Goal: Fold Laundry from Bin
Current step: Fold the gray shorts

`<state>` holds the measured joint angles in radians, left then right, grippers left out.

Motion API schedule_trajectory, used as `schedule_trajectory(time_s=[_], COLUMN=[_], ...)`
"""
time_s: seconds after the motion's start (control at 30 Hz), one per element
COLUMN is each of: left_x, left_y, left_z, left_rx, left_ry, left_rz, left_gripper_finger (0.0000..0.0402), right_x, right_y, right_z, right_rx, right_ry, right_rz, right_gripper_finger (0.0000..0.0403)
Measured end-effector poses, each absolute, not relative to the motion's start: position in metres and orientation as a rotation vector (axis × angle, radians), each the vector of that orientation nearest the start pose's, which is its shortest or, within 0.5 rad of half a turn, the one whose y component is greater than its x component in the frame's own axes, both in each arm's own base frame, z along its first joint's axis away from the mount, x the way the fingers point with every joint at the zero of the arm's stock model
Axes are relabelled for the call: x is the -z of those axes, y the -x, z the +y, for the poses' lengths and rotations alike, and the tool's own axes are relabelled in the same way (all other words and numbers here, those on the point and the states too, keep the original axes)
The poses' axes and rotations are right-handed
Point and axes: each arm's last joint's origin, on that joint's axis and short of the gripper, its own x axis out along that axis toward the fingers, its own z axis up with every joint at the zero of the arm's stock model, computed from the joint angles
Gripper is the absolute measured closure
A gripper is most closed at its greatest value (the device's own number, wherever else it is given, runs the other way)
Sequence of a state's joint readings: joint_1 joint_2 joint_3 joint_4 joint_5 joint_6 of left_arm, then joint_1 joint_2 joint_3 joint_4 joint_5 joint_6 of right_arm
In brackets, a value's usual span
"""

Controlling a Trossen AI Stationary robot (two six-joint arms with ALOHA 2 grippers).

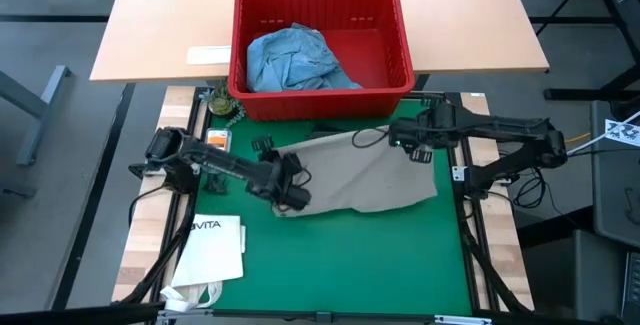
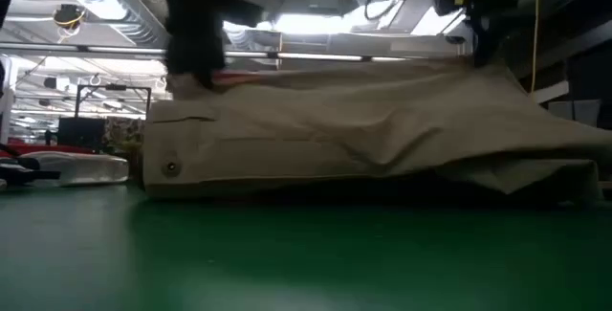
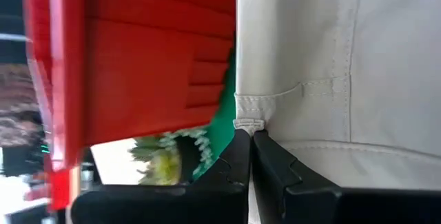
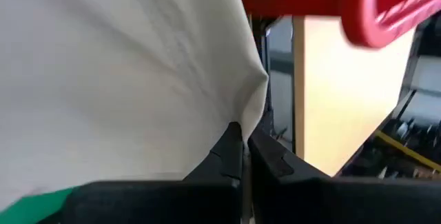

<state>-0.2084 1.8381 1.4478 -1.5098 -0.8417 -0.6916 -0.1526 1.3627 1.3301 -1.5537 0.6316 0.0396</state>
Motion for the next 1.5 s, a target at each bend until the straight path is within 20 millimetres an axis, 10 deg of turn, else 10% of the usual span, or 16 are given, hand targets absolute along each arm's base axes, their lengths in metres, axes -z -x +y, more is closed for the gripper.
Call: schedule_trajectory(time_s=[0.37, 1.03, 1.5], left_x=[-0.221, -0.22, -0.221], left_y=[-0.324, -0.321, -0.319], left_z=[0.003, 0.04, 0.047], left_rx=[-0.904, -0.978, -0.933], left_ry=[-0.381, -0.261, -0.239], left_rz=[1.382, 1.429, 1.48], left_gripper_finger=[0.0401, 0.0332, 0.026], right_x=[-0.29, -0.288, -0.29], right_y=[-0.202, -0.207, -0.203], right_z=[-0.07, -0.082, -0.084], right_rx=[0.584, 0.605, 0.688], right_ry=[0.394, 0.458, 0.565], right_rz=[1.67, 1.626, 1.67], right_gripper_finger=[0.0397, 0.0395, 0.0241])
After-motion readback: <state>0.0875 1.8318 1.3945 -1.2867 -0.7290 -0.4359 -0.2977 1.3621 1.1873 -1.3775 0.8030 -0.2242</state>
